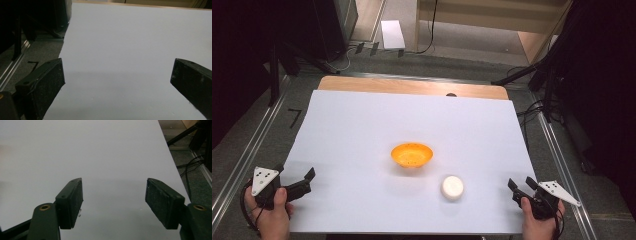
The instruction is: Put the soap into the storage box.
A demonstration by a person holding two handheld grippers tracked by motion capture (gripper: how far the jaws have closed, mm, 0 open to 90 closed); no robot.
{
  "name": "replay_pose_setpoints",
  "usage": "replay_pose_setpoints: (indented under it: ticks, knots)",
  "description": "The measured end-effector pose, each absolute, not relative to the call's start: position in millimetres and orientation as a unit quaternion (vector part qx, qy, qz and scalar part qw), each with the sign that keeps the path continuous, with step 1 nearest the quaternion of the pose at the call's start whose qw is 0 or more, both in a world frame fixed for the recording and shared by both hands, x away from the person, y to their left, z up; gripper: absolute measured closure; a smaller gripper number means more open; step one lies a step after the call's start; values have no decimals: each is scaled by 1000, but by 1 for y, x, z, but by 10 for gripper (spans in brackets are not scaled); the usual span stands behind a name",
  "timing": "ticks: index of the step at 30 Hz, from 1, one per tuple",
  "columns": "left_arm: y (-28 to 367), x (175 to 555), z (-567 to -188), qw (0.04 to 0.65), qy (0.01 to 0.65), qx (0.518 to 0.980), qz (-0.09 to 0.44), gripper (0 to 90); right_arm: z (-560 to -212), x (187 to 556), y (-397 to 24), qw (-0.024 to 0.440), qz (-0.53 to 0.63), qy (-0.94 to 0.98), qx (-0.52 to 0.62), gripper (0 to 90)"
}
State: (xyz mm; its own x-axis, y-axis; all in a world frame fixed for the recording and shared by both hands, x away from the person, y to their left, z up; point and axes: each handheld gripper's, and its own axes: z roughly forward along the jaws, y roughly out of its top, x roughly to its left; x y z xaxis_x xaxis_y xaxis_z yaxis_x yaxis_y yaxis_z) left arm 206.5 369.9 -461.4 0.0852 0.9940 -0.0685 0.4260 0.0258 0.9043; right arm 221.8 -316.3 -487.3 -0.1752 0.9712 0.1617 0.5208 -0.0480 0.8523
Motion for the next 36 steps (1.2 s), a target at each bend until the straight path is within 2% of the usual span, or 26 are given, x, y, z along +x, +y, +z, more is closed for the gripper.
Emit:
replay_pose_setpoints:
  ticks: [2, 5, 12, 18, 25, 36]
  knots:
    - [370, 206, -461, 415, 583, 608, 343, 0, -486, 222, -315, 259, 415, 658, 573, 347]
    - [369, 205, -461, 416, 581, 609, 344, 0, -485, 222, -314, 255, 408, 673, 562, 342]
    - [367, 206, -462, 408, 580, 614, 346, 0, -471, 221, -316, 224, 406, 705, 536, 278]
    - [363, 210, -462, 385, 579, 629, 348, 0, -463, 225, -307, 176, 361, 756, 516, 248]
    - [364, 210, -462, 387, 579, 632, 341, 0, -459, 233, -282, 111, 328, 814, 467, 228]
    - [364, 210, -462, 389, 574, 635, 340, 0, -450, 243, -238, 73, 304, 857, 409, 228]
